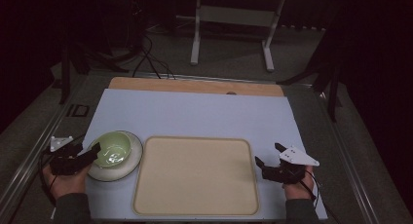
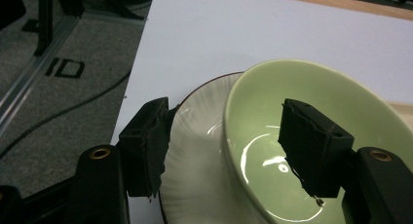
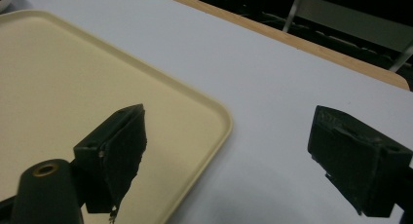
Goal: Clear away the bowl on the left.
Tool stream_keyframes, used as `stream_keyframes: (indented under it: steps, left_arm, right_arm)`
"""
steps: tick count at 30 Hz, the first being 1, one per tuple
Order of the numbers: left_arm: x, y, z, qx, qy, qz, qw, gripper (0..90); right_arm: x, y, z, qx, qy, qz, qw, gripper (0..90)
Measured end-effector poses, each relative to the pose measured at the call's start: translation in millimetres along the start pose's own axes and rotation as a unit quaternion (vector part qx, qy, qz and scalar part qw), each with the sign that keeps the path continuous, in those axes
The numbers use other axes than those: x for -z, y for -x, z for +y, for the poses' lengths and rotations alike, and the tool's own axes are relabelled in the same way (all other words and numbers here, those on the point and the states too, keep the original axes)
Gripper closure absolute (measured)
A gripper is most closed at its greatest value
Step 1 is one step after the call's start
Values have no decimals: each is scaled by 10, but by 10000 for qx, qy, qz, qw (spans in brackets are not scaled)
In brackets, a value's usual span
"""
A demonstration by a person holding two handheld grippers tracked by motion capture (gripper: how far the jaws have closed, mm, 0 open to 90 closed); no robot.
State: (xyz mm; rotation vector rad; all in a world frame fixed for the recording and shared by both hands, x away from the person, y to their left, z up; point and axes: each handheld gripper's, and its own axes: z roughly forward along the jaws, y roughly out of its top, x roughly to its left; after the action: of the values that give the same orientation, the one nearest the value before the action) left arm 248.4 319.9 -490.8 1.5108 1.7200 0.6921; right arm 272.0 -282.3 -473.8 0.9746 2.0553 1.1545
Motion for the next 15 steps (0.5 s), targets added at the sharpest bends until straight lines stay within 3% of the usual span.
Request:
stream_keyframes:
  steps: [10,15]
  left_arm:
    - [-86,4,-13,120,-430,-59,9990,496]
    - [-138,-7,-21,304,-680,-8,9972,604]
  right_arm:
    - [7,2,4,7,20,-28,10000,137]
    - [19,5,5,-1,64,-49,10000,137]
